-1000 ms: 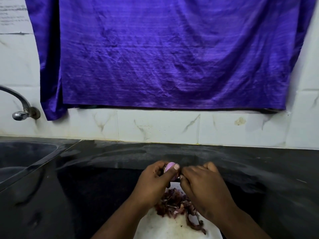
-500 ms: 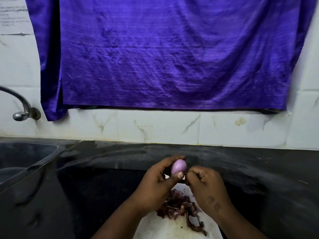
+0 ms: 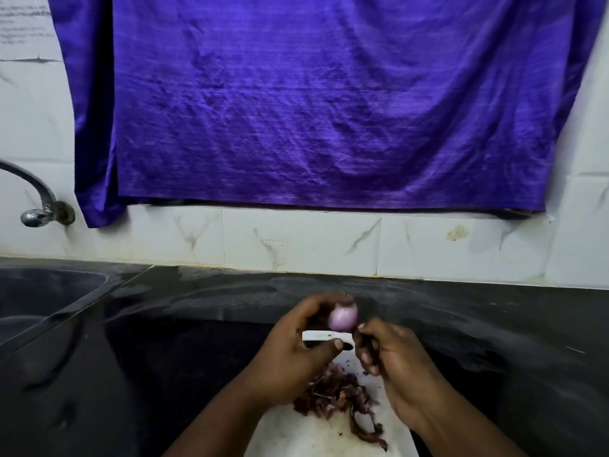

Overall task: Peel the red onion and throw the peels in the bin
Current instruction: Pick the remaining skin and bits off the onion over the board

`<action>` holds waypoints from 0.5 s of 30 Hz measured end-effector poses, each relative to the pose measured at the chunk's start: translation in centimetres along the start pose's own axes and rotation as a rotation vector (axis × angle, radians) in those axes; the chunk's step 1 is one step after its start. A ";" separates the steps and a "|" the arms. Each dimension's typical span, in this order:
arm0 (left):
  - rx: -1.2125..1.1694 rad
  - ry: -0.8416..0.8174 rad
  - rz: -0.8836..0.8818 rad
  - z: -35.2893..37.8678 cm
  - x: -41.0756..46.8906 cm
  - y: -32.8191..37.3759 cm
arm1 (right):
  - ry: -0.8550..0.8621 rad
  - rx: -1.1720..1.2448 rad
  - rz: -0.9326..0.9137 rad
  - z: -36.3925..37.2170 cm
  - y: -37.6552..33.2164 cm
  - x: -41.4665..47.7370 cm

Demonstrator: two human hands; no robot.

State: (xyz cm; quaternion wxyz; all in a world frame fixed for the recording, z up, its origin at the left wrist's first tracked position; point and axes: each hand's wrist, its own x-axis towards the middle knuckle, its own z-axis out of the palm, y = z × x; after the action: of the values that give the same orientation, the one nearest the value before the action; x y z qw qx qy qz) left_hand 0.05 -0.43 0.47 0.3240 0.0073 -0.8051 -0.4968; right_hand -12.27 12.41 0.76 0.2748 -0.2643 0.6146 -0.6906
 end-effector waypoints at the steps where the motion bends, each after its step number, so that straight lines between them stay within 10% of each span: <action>1: -0.083 -0.001 -0.065 0.0 0.0 0.2 | 0.047 -0.145 -0.101 -0.3 0.0 0.1; 8: -0.089 0.199 -0.341 0.3 0.2 1.1 | 0.109 -1.007 -0.726 -0.4 1.3 0.2; 15: -0.216 0.090 -0.418 -0.4 0.2 0.7 | 0.190 -1.201 -0.928 0.2 1.1 0.1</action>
State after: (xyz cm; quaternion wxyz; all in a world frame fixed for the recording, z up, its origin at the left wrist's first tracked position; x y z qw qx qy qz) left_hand 0.30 -0.43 1.25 0.2486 0.1613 -0.7130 -0.6355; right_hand -12.17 12.12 -0.35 -0.2883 -0.5389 0.7315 -0.3023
